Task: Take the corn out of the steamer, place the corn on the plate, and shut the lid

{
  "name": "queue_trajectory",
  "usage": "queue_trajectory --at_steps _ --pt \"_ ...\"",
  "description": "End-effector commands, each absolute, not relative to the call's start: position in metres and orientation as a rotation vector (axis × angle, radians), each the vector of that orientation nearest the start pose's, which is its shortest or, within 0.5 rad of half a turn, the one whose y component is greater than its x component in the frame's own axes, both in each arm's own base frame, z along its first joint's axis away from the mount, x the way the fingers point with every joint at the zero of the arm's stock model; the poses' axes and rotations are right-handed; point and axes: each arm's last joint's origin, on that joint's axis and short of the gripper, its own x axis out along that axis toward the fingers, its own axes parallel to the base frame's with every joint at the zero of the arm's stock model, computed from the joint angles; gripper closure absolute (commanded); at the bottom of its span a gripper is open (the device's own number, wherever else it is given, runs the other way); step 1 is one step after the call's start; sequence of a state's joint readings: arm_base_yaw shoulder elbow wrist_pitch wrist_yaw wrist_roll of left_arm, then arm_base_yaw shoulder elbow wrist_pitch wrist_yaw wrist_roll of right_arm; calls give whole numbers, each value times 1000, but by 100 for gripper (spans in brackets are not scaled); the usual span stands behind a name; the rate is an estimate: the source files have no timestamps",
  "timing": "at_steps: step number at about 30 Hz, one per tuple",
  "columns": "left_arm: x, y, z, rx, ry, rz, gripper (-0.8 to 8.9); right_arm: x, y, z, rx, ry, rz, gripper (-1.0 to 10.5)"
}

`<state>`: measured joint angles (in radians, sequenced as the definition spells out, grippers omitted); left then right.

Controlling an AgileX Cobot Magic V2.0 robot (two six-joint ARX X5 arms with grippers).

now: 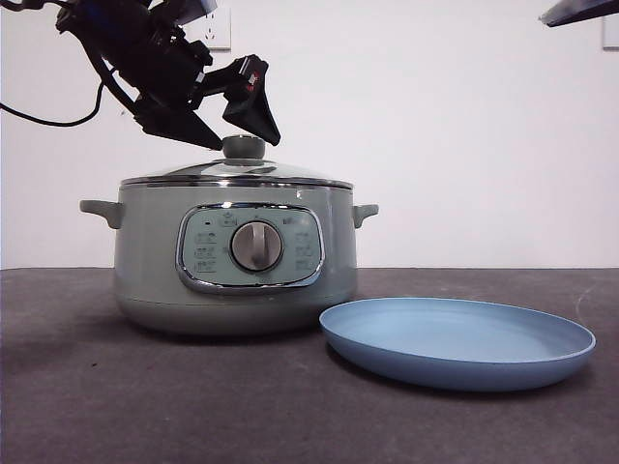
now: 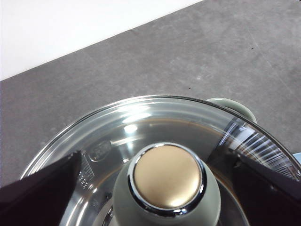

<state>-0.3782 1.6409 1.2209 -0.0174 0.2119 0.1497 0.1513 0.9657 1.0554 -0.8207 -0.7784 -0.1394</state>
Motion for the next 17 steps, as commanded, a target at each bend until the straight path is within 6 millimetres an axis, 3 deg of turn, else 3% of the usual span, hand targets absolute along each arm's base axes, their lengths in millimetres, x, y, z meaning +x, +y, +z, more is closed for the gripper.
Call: queue_trajectory --at_steps 1,11,17 --pt "348 -146 275 193 397 -617 260 170 47 344 107 650 935 321" --pt "351 -150 267 195 421 -624 265 170 47 344 107 650 934 321" --pt "351 -150 266 193 430 -625 449 170 47 344 107 650 934 321"
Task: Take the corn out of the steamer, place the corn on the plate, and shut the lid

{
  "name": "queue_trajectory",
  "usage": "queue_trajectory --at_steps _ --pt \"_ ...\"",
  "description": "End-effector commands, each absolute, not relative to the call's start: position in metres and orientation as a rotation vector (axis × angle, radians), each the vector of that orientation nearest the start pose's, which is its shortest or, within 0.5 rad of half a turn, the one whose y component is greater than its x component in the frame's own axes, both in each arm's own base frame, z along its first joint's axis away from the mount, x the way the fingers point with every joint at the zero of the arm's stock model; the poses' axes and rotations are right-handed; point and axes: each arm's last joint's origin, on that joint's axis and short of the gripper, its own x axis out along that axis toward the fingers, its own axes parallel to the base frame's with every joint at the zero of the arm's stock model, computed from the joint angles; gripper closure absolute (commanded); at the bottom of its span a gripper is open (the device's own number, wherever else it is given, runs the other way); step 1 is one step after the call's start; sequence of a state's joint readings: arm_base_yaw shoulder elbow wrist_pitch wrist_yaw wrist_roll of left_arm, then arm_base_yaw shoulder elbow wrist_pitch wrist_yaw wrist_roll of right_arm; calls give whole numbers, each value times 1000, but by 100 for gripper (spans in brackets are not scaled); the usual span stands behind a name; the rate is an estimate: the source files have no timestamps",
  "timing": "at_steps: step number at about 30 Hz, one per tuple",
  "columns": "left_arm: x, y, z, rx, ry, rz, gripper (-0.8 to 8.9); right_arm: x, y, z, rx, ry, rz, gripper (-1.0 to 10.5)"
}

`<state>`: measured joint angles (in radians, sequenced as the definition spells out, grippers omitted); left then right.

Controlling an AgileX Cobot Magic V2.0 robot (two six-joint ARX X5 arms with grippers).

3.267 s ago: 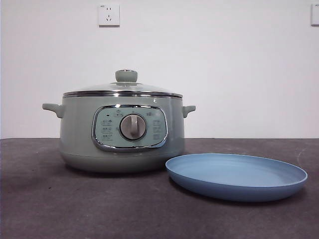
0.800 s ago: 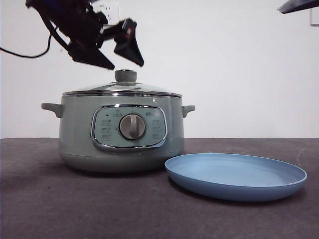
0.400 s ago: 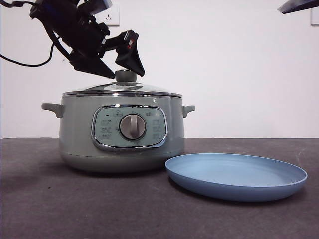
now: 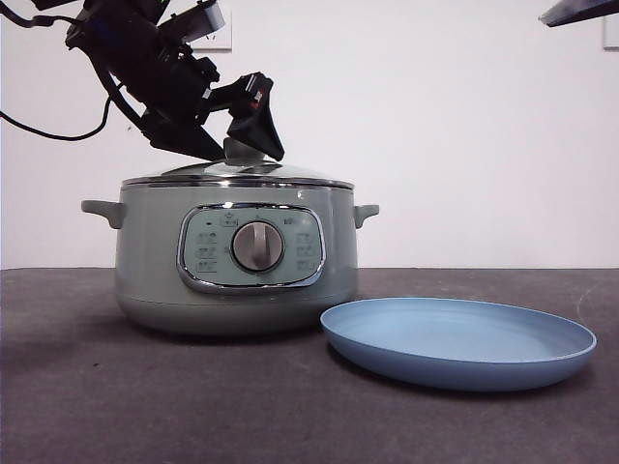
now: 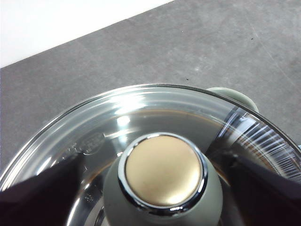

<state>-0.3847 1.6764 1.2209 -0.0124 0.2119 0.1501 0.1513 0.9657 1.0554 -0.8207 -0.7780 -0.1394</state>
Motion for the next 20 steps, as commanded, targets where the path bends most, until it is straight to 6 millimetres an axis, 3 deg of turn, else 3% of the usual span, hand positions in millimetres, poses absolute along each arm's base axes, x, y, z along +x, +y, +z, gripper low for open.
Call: queue_trajectory --at_steps 1,6,11,20 --pt "350 -150 266 193 433 -626 466 170 47 344 106 650 934 321" --pt "349 -151 265 194 445 -631 704 170 47 344 100 647 936 321" --pt "349 -151 265 193 445 -633 822 170 47 344 100 647 936 321" --pt "347 -150 272 161 431 -625 822 170 47 344 100 647 935 321"
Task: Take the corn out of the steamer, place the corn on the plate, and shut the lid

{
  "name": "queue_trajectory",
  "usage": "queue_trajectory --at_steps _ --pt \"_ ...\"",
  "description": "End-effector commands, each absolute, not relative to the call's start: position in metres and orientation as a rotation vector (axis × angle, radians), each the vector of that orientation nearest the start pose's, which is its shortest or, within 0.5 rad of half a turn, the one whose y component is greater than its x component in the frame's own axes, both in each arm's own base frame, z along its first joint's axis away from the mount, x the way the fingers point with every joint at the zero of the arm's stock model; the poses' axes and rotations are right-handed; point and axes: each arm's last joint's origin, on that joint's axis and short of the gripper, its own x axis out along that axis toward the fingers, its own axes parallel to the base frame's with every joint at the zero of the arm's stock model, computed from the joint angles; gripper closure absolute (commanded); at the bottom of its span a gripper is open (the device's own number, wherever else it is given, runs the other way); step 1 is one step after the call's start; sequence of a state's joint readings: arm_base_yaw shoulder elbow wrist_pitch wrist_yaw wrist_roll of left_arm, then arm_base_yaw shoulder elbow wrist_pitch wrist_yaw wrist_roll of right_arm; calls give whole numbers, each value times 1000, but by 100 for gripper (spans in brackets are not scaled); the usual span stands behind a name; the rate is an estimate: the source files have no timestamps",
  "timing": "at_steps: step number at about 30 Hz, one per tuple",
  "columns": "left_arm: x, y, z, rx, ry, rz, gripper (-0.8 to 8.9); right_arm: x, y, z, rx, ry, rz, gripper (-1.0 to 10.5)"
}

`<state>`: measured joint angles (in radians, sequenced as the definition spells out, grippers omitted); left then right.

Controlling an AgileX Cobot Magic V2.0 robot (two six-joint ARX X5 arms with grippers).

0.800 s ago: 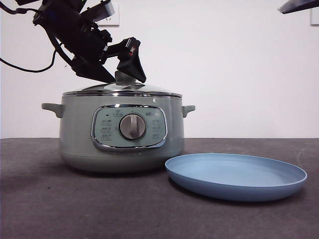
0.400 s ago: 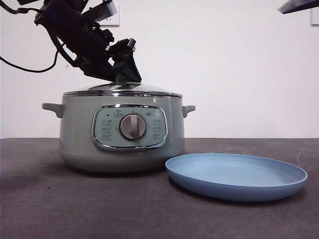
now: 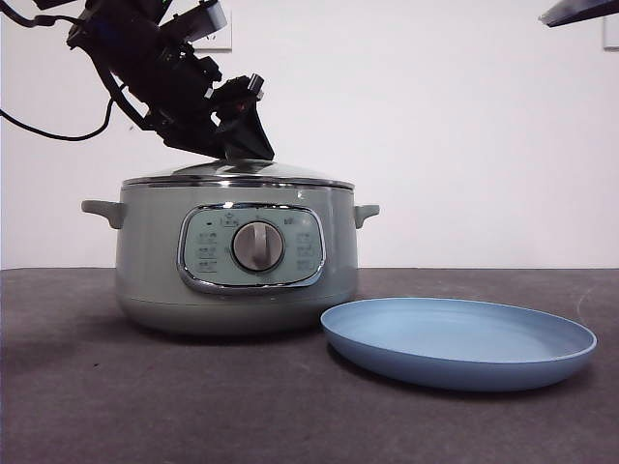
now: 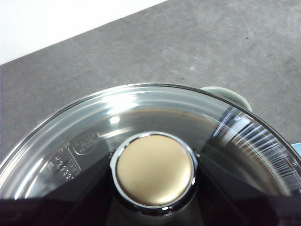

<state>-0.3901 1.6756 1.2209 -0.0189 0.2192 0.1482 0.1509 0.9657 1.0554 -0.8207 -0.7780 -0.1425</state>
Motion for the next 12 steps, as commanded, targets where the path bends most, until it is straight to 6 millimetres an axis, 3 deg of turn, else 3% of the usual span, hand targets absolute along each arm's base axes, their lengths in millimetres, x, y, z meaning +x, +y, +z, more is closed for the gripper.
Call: queue_trajectory --at_steps 1,12 --pt "347 -150 274 147 428 -622 822 170 47 344 100 647 935 321" --pt "346 -151 322 94 364 -647 822 170 47 344 101 647 935 321"
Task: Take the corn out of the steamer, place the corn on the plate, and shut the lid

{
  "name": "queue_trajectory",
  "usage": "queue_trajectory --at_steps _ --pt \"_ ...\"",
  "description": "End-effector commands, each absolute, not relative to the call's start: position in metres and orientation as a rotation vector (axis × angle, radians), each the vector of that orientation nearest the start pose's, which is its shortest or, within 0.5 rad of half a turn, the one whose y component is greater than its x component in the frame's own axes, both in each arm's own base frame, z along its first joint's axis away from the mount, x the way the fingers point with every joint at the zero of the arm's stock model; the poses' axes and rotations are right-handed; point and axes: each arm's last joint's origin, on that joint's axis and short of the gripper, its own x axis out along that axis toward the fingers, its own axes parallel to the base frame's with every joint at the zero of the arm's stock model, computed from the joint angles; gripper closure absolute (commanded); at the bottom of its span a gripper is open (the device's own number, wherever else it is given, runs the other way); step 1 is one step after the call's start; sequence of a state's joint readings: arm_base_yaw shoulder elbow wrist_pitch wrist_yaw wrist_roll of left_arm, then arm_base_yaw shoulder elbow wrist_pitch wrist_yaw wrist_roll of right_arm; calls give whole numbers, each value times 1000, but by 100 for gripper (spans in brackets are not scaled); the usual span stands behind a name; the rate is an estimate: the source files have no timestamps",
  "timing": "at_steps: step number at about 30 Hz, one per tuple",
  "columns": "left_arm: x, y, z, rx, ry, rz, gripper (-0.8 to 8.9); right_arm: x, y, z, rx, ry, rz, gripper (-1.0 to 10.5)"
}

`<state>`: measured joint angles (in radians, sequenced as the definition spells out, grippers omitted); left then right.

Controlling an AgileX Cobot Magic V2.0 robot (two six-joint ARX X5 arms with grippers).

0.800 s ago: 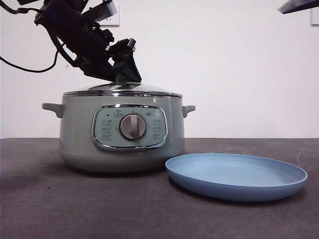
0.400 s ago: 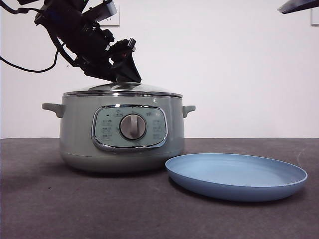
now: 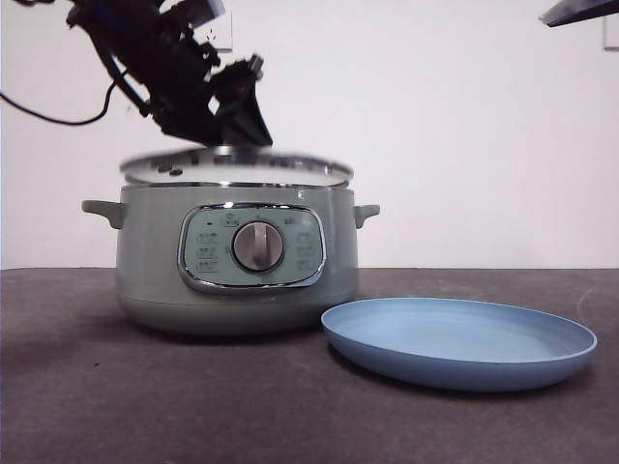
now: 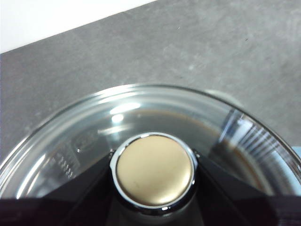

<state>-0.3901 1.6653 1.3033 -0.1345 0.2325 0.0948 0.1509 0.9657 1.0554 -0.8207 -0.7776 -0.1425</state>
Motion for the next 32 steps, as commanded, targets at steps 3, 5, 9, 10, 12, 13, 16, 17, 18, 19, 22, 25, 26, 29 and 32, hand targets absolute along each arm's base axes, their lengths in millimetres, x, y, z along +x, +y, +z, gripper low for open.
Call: queue_trajectory --at_steps 3,5,9,10,12,13,16,17,18,19,22,25,26,29,32 --pt "346 -150 339 95 362 -647 822 170 47 344 101 647 935 321" --pt "342 -149 352 95 370 -646 822 170 47 344 100 647 935 321" --pt "323 -141 378 96 371 -642 822 170 47 345 99 641 931 321" --pt "315 -137 386 96 360 -638 822 172 47 345 105 633 920 321" --pt "302 -131 398 95 345 -633 822 174 47 348 111 613 895 321" --pt "292 -126 406 93 335 -629 822 176 47 349 117 597 888 321" --pt "262 -113 427 91 307 -627 822 181 50 354 154 559 874 321" --pt "251 -108 434 91 297 -627 822 183 52 355 165 546 872 321" --pt "241 -104 440 90 290 -627 822 185 54 356 175 538 875 321" --pt "228 -99 446 90 281 -627 822 189 57 356 190 533 882 321" --pt "196 -86 458 90 268 -627 822 201 67 353 234 553 881 321" --pt "162 -73 466 97 265 -626 822 215 83 344 237 592 855 322" --pt "151 -68 468 97 262 -626 822 220 90 340 234 606 848 322" --pt "121 -56 473 97 247 -618 822 235 111 334 211 647 845 323" --pt "97 -45 474 102 242 -577 822 251 135 332 181 681 851 326"
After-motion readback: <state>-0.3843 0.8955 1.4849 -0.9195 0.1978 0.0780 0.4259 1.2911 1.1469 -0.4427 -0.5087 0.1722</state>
